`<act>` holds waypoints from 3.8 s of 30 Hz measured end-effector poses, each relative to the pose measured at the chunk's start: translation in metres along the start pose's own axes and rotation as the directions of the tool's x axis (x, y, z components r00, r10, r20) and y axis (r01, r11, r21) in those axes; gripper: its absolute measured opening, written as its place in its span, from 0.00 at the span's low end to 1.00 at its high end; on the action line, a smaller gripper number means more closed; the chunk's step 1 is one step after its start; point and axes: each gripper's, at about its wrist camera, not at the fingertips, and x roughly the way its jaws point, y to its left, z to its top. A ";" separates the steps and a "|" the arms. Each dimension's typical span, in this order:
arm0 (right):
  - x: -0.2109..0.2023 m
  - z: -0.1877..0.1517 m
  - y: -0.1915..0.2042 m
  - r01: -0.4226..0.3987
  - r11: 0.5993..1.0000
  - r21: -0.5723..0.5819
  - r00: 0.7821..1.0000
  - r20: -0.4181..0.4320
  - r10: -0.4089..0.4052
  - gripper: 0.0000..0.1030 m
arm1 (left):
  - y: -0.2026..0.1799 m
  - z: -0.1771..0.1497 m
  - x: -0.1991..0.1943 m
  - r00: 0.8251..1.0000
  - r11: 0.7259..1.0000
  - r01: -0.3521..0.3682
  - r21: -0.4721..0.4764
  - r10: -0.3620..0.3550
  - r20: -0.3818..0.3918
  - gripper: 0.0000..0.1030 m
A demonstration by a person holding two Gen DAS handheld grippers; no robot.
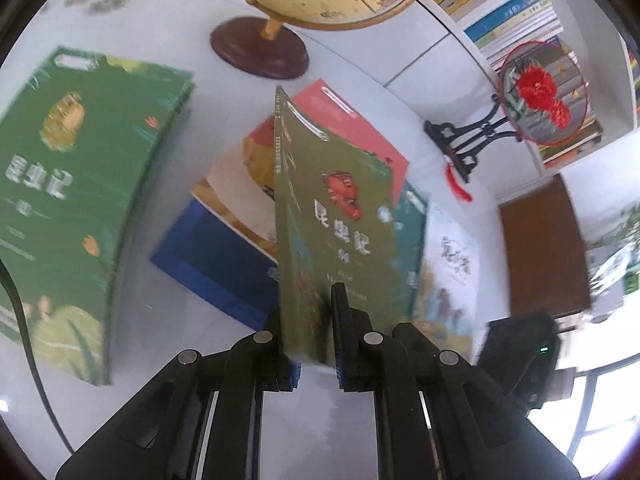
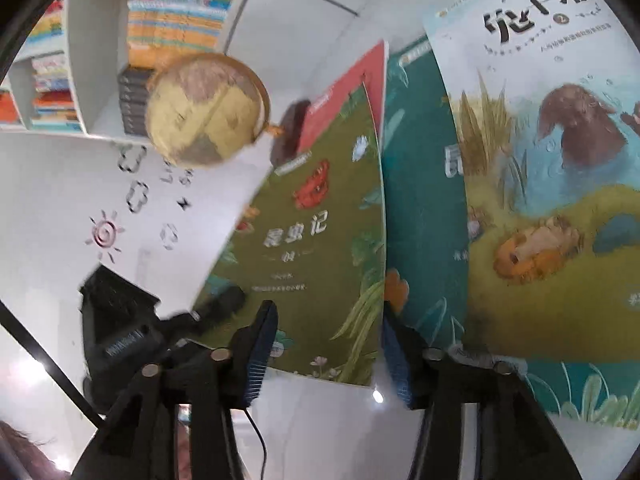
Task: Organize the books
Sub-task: 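Lift the butterfly-cover book with both grippers onto the caterpillar-cover book, then lower the butterfly-cover book flat and open both grippers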
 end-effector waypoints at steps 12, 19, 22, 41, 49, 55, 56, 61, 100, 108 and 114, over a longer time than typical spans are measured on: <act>-0.007 -0.004 0.057 0.123 0.957 -0.262 0.991 0.090 -0.103 0.12 | -0.022 -0.007 -0.012 0.992 0.977 -0.123 0.177 0.117 0.044 0.10; -0.016 -0.003 0.076 0.135 0.933 -0.334 0.989 0.102 -0.107 0.12 | -0.031 -0.007 -0.029 0.986 0.956 -0.158 0.246 0.140 0.089 0.11; -0.016 -0.005 0.085 0.140 0.923 -0.357 0.988 0.104 -0.110 0.12 | -0.034 -0.008 -0.036 0.982 0.948 -0.178 0.265 0.155 0.107 0.12; 0.007 -0.026 0.154 0.164 0.847 -0.506 0.984 0.142 -0.106 0.13 | -0.010 -0.003 -0.099 0.958 0.931 -0.226 0.285 0.159 0.238 0.12; 0.047 -0.040 0.192 0.116 0.821 -0.559 0.993 0.096 -0.076 0.13 | 0.032 0.004 -0.137 0.935 0.938 -0.265 0.223 0.193 0.299 0.12; 0.083 -0.052 0.213 0.082 0.802 -0.592 0.997 0.053 -0.063 0.13 | 0.069 0.007 -0.155 0.921 0.947 -0.282 0.154 0.222 0.321 0.12; 0.088 -0.053 0.214 0.076 0.801 -0.594 0.997 0.046 -0.061 0.13 | 0.074 0.007 -0.156 0.920 0.949 -0.283 0.142 0.226 0.321 0.12; 0.117 -0.062 0.217 0.065 0.797 -0.601 0.997 0.004 -0.078 0.13 | 0.104 0.004 -0.152 0.919 0.953 -0.287 0.094 0.247 0.307 0.12; 0.178 -0.087 0.168 0.169 0.836 -0.522 0.968 -0.072 -0.240 0.14 | 0.163 0.004 -0.105 0.933 0.931 -0.358 -0.067 0.360 0.019 0.36; 0.182 -0.084 0.165 0.174 0.853 -0.492 0.964 -0.092 -0.250 0.21 | 0.156 0.005 -0.107 0.869 0.870 -0.493 -0.002 0.493 0.030 0.49; 0.182 -0.082 0.169 0.174 0.851 -0.495 0.963 -0.097 -0.253 0.41 | 0.147 0.010 -0.117 0.835 0.833 -0.550 0.057 0.545 0.080 0.49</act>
